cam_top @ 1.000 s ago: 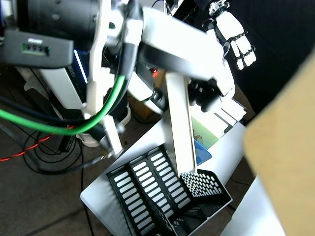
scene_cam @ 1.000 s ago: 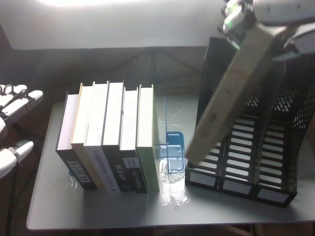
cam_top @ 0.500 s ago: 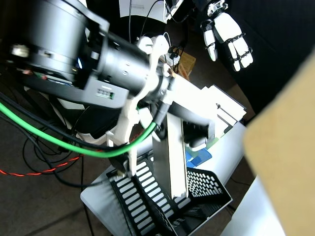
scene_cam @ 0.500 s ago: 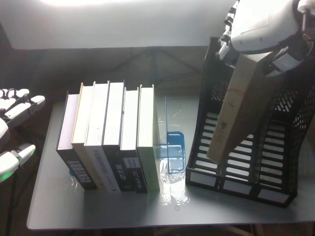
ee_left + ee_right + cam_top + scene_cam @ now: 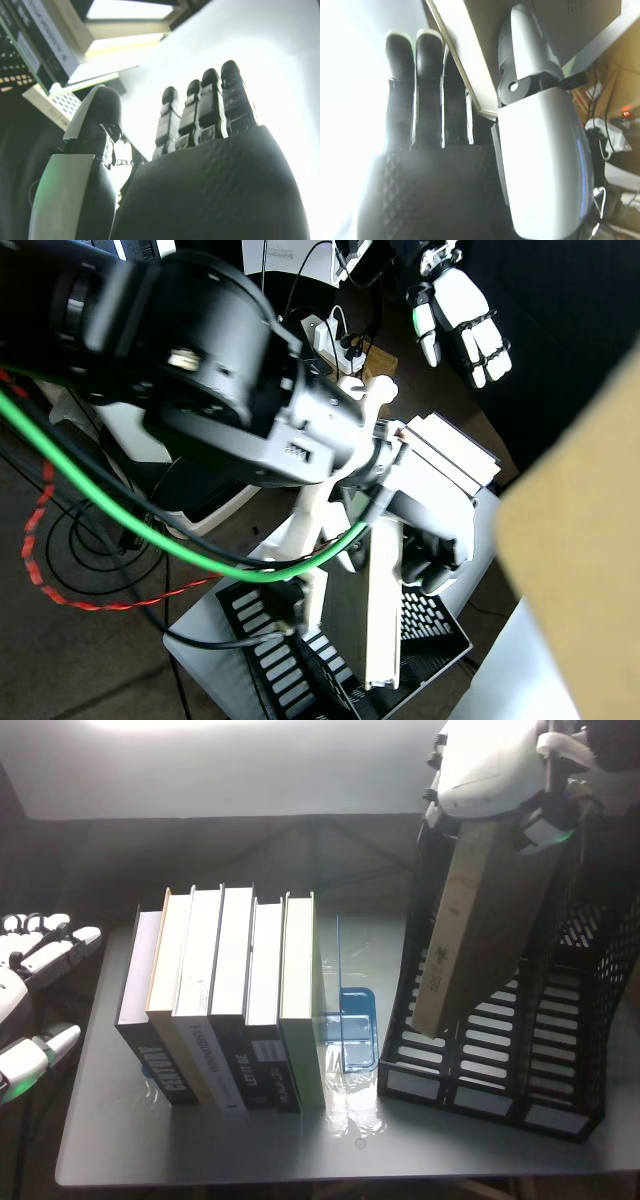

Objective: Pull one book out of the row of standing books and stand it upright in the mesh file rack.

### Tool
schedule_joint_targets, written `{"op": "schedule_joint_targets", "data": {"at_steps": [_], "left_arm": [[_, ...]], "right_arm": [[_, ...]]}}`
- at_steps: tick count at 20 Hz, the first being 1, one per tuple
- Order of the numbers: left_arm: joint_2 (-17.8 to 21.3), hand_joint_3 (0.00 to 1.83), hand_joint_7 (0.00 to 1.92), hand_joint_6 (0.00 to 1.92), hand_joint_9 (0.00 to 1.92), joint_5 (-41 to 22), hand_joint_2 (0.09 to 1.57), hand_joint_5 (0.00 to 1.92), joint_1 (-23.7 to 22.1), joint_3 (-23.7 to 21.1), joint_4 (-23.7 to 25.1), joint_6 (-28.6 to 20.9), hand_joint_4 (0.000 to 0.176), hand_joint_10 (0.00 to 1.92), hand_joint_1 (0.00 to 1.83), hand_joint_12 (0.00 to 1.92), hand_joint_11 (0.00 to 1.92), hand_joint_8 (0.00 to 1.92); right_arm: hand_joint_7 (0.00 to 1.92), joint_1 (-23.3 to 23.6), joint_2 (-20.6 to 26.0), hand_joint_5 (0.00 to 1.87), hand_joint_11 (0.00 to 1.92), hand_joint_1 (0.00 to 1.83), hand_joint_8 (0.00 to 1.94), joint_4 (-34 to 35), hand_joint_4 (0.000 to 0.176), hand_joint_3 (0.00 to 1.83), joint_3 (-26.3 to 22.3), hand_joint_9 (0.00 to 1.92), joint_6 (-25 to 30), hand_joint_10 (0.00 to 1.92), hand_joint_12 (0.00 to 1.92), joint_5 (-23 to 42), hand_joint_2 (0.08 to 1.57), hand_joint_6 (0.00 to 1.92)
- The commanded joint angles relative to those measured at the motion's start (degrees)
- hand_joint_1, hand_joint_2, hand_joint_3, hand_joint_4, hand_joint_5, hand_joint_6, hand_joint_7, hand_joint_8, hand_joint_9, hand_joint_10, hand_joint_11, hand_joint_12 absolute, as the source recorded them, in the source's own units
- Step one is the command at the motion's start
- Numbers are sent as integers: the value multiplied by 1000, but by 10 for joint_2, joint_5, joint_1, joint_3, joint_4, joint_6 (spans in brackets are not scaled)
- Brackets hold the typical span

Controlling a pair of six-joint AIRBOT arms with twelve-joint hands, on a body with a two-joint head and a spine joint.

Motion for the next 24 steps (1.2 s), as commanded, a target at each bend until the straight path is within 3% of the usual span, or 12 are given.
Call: {"op": "schedule_joint_targets", "data": {"at_steps": [1,3,4,7,10,11,13,15,16,17,18,24], "left_arm": [[-1,0,0,2,0,-69,1444,114,-4,6,1,-2,58,0,641,0,0,0],[-2,0,0,4,0,-69,1443,118,-4,7,1,-3,61,0,643,0,0,0],[-3,3,0,0,0,-70,1453,108,-4,8,1,-3,61,0,617,0,0,0],[-7,7,0,1,0,-69,1468,87,-4,11,1,-4,83,0,561,0,0,0],[-9,3,0,2,0,-67,1468,90,-4,13,3,-5,80,0,575,0,0,0],[-9,6,0,2,0,-68,1477,92,-4,14,3,-5,73,0,565,0,0,0],[-11,6,0,0,0,-68,1483,89,-4,15,3,-6,75,0,543,0,0,0],[-13,4,0,1,0,-69,1484,90,-4,17,3,-8,74,0,554,0,0,0],[-13,6,0,3,0,-69,1491,81,-4,17,3,-8,75,0,533,0,0,0],[-14,7,0,3,0,-69,1493,79,-4,18,4,-9,76,0,530,0,0,0],[-15,1,0,6,0,-69,1486,90,-4,20,5,-10,75,0,580,0,0,0],[-17,3,0,2,0,-70,1492,76,-4,22,7,-14,85,0,560,0,0,0]], "right_arm": [[709,1,1,713,479,1332,1431,-27,0,0,3,658,-3,1612,1679,-58,1250,1294],[669,-4,-9,711,470,1325,1475,-80,0,3,11,641,26,1643,1688,-59,1261,1300],[721,-8,-19,717,560,1334,1469,-82,0,0,23,668,30,1633,1712,-60,1248,1184],[736,-12,-42,701,545,1333,1474,-82,0,1,51,639,22,1657,1703,-60,1253,1184],[738,-12,-53,688,556,1336,1472,-82,0,0,65,650,19,1660,1684,-63,1254,1174],[837,-12,-57,708,526,1346,1311,-82,0,0,69,686,15,1601,1682,-64,1224,1169],[903,-14,-68,801,540,1359,1217,-82,0,0,81,725,14,1526,1669,-71,1189,1048],[884,-18,-81,801,422,1357,1237,-82,0,1,95,726,15,1489,1628,-74,1186,1088],[882,-22,-88,803,440,1355,1271,-82,0,0,106,679,15,1557,1687,-75,1197,1019],[808,-27,-94,766,304,1338,1366,-82,0,1,115,584,16,1648,1743,-77,1234,1124],[815,-34,-100,755,244,1336,1344,-82,0,0,126,564,20,1643,1742,-82,1238,1193],[832,-58,-128,706,203,1330,1302,-82,0,3,170,529,28,1665,1653,-87,1250,1297]]}}
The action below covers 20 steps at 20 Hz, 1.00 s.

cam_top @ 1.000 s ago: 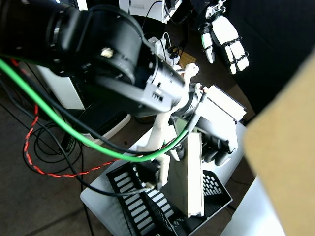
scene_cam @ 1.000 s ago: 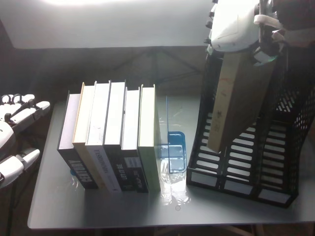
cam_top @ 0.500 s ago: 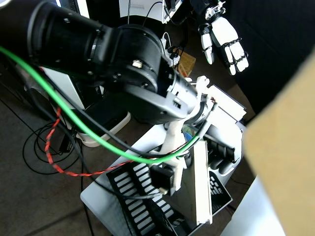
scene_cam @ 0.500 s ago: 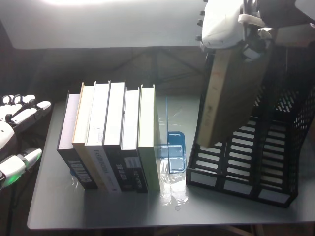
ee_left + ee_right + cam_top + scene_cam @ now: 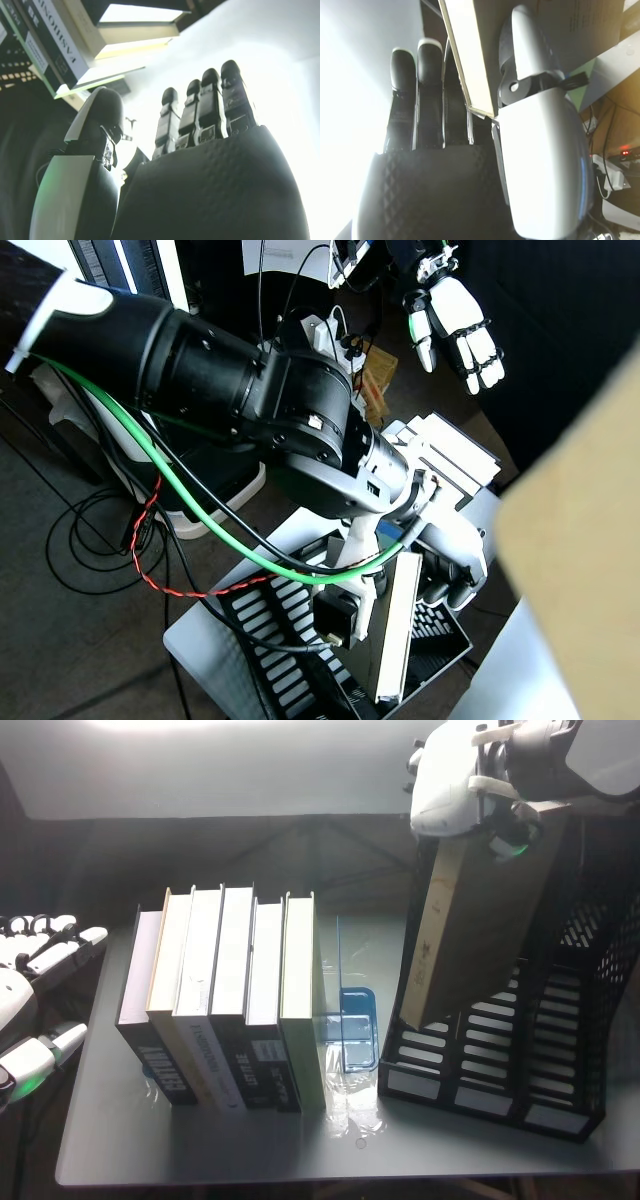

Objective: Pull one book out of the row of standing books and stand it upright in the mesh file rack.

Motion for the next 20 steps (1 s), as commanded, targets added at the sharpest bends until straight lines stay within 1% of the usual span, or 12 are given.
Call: {"op": "schedule_joint_targets", "data": {"at_steps": [1,2,6,8,9,10,13,14,15,16,18,20], "left_arm": [[-2,0,0,4,0,-67,1489,83,-4,5,-1,-2,71,0,585,0,0,0],[-3,0,0,3,0,-67,1489,82,-4,5,-1,-2,74,0,586,0,0,0],[-12,1,0,11,0,-62,1493,104,-4,12,5,-7,58,0,545,0,0,0],[-12,0,0,14,0,-62,1488,124,-4,14,5,-9,43,0,573,0,0,0],[-12,0,0,11,0,-63,1487,120,-4,14,5,-10,45,0,576,0,0,0],[-13,1,0,6,0,-63,1494,111,-4,14,5,-11,52,0,554,0,0,0],[-13,2,0,0,0,-62,1495,98,-4,15,6,-11,64,0,556,0,0,0],[-14,3,0,0,0,-62,1500,95,-4,15,7,-11,63,0,547,0,0,0],[-14,3,0,0,0,-62,1502,91,-4,15,7,-11,69,0,530,0,0,0],[-14,0,0,2,0,-62,1497,97,-4,16,7,-11,69,0,555,0,0,0],[-15,0,0,5,0,-62,1496,105,-4,16,7,-11,64,0,559,0,0,0],[-15,0,0,9,0,-62,1483,127,-4,16,7,-11,61,0,614,0,0,0]], "right_arm": [[784,-5,2,716,120,1156,1309,-20,8,0,6,564,-5,986,1574,-52,1247,1389],[859,-8,-7,783,258,1332,1266,-20,0,4,14,586,-5,1560,1624,-54,1219,1179],[850,-14,-25,756,192,1334,1259,-20,0,1,48,536,14,1594,1566,-58,1235,1298],[789,-16,-26,709,85,1162,1353,-20,0,0,56,534,18,997,1594,-58,1247,1354],[787,-19,-27,674,69,1154,1392,-20,0,2,58,531,18,960,1606,-58,1257,1366],[873,-23,-30,767,186,1306,1285,-20,0,0,62,562,18,1453,1642,-59,1223,1185],[681,-27,-40,640,40,1113,1452,-20,18,0,81,476,18,901,1568,-61,1298,1502],[557,-29,-40,577,7,1033,741,-20,0,3,84,416,18,728,1449,-61,1339,1569],[588,-31,-40,451,25,1128,348,-20,0,0,87,432,18,605,1447,-61,1241,845],[566,-31,-39,453,4,1155,152,-20,0,0,90,399,18,524,1427,-61,1191,445],[416,-31,-37,351,0,1074,8,-20,0,0,91,352,18,250,1259,-61,1200,77],[286,-31,-37,286,0,1063,2,-20,0,0,89,238,18,166,1065,-62,1126,8]]}}
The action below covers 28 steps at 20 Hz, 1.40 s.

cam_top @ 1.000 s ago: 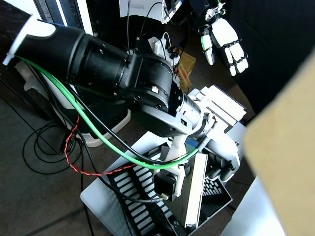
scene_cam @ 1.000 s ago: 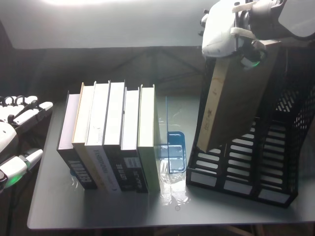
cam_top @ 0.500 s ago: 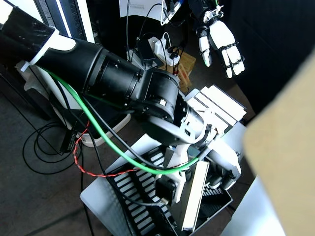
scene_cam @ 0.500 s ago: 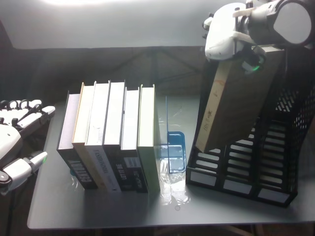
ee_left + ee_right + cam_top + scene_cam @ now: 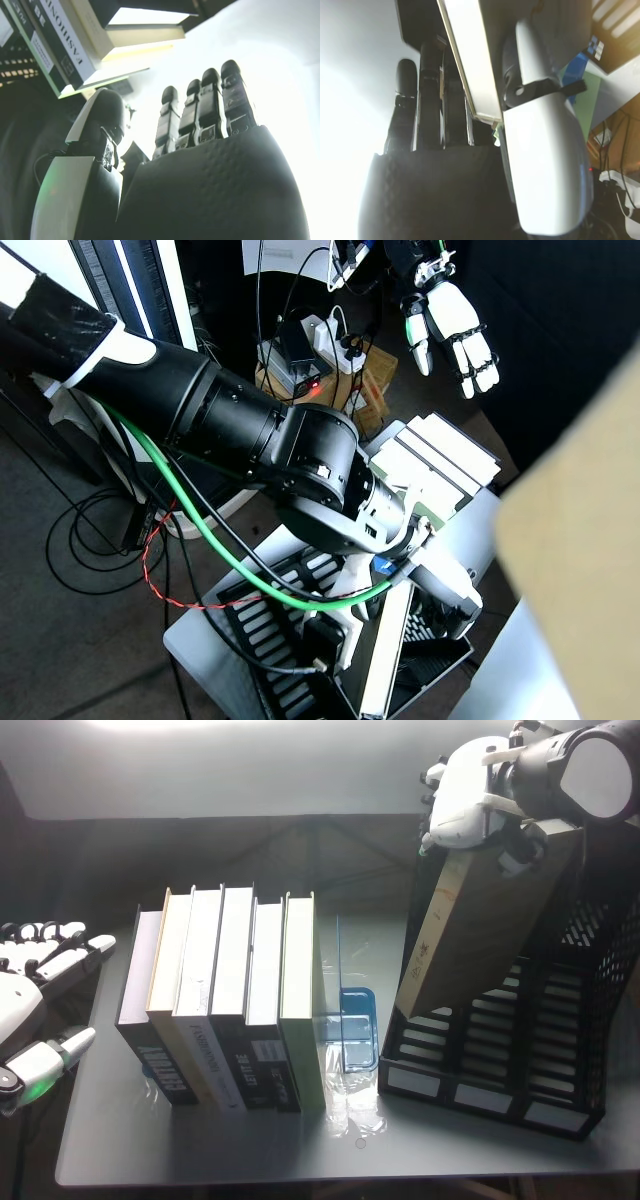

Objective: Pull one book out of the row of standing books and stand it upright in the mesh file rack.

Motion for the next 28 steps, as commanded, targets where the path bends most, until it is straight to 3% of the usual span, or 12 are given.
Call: {"op": "schedule_joint_targets", "data": {"at_steps": [1,3,5,7,9,10,12,14,16,18,21,28], "left_arm": [[-1,0,0,6,0,-66,1481,122,-2,5,-1,-1,63,0,620,0,0,0],[-1,1,0,5,0,-67,1493,104,-2,5,-1,-2,66,0,563,0,0,0],[-1,1,0,8,0,-67,1492,110,-2,5,-1,-2,64,0,562,0,0,0],[-1,0,0,6,0,-67,1491,107,-2,5,-1,-2,68,0,561,0,0,0],[-1,1,0,2,0,-67,1493,99,-2,5,-1,-2,65,0,561,0,0,0],[-1,1,0,1,0,-67,1493,98,-2,5,-1,-2,67,0,559,0,0,0],[-1,2,0,4,0,-67,1499,94,-2,4,-2,-2,73,0,538,0,0,0],[-2,0,0,5,0,-67,1493,100,-2,3,-4,-2,71,0,567,0,0,0],[-2,0,0,1,0,-66,1494,94,-2,3,-4,-2,69,0,558,0,0,0],[-2,0,0,1,0,-65,1495,94,-2,3,-6,-3,67,0,554,0,0,0],[-2,0,0,4,0,-65,1492,103,-2,1,-7,-3,64,0,573,0,0,0],[-1,0,0,2,0,-66,1492,83,-2,-6,-14,-4,90,0,562,0,0,0]], "right_arm": [[271,3,6,274,0,1064,1,-20,0,0,2,225,-7,157,1024,-55,1119,1],[143,2,7,145,0,1026,0,-20,1,0,1,169,-7,118,759,-55,1056,3],[5,2,8,5,0,898,0,-20,57,0,0,55,-7,48,251,-55,1053,0],[0,1,9,0,0,931,0,-20,37,0,-2,19,-7,18,126,-55,993,0],[0,0,10,0,0,856,0,-20,69,0,-2,0,-7,0,4,-55,932,0],[0,0,11,0,0,831,0,-20,105,0,-5,0,-7,0,0,-55,938,0],[0,0,24,0,0,834,0,-20,99,0,-25,0,-11,0,0,-55,872,0],[0,7,35,0,0,816,0,-20,70,0,-40,0,-11,0,0,-55,898,0],[0,13,51,0,0,806,0,-20,74,0,-60,0,-11,0,0,-56,936,0],[0,16,64,0,0,795,0,-20,22,0,-85,0,-10,0,0,-57,938,0],[0,37,96,0,0,825,0,-20,2,0,-138,0,-7,0,0,-60,926,0],[0,60,234,0,0,820,0,-19,0,18,-318,0,-6,0,0,-100,1015,0]]}}
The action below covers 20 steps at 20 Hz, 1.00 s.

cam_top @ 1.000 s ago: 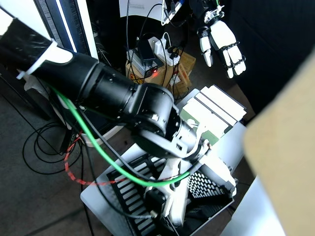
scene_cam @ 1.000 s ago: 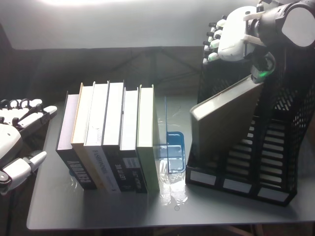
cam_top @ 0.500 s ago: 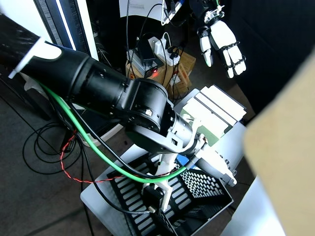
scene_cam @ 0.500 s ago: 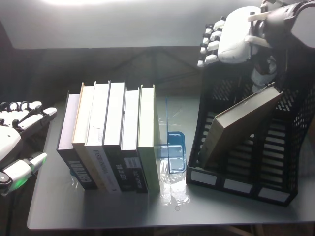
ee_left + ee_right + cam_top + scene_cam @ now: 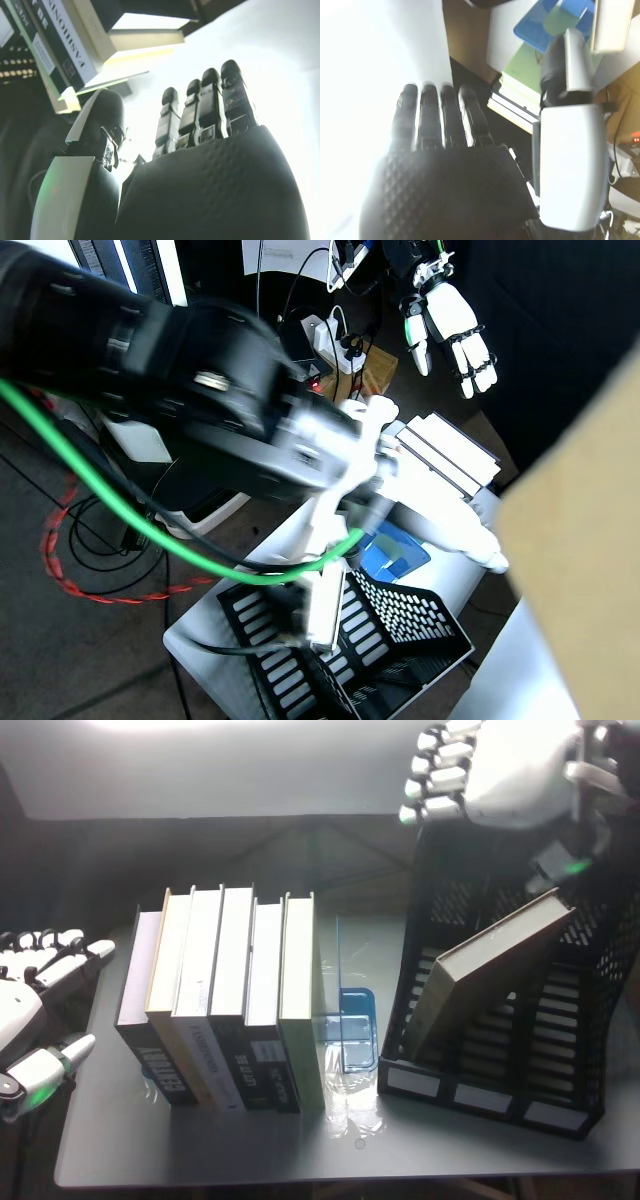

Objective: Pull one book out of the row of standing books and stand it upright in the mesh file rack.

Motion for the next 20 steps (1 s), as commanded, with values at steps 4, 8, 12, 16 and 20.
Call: {"op": "schedule_joint_targets", "data": {"at_steps": [4,8,12,16,20], "left_arm": [[4,0,0,0,0,-74,1486,81,6,-3,-7,-2,81,0,590,0,0,0],[5,0,0,4,0,-81,1473,99,18,-7,-19,-7,75,0,609,0,0,0],[6,0,0,1,0,-84,1472,91,22,-9,-23,-7,80,0,609,0,0,0],[6,0,0,4,0,-84,1473,80,25,-10,-27,-8,88,0,603,0,0,0],[5,1,0,1,0,-81,1474,77,25,-9,-28,-8,85,0,577,0,0,0]], "right_arm": [[0,6,64,0,0,807,0,15,57,15,-81,0,-42,0,0,-64,1032,0],[0,-23,86,0,13,808,0,388,0,33,-95,0,-304,0,6,-11,1128,0],[0,-77,87,0,0,794,0,679,40,27,-73,0,-424,0,0,52,1148,0],[0,-139,90,0,2,635,0,805,0,25,-75,0,-497,0,1,90,1172,0],[21,-193,90,0,0,762,4,810,0,1,-74,52,-482,23,445,95,1185,0]]}}
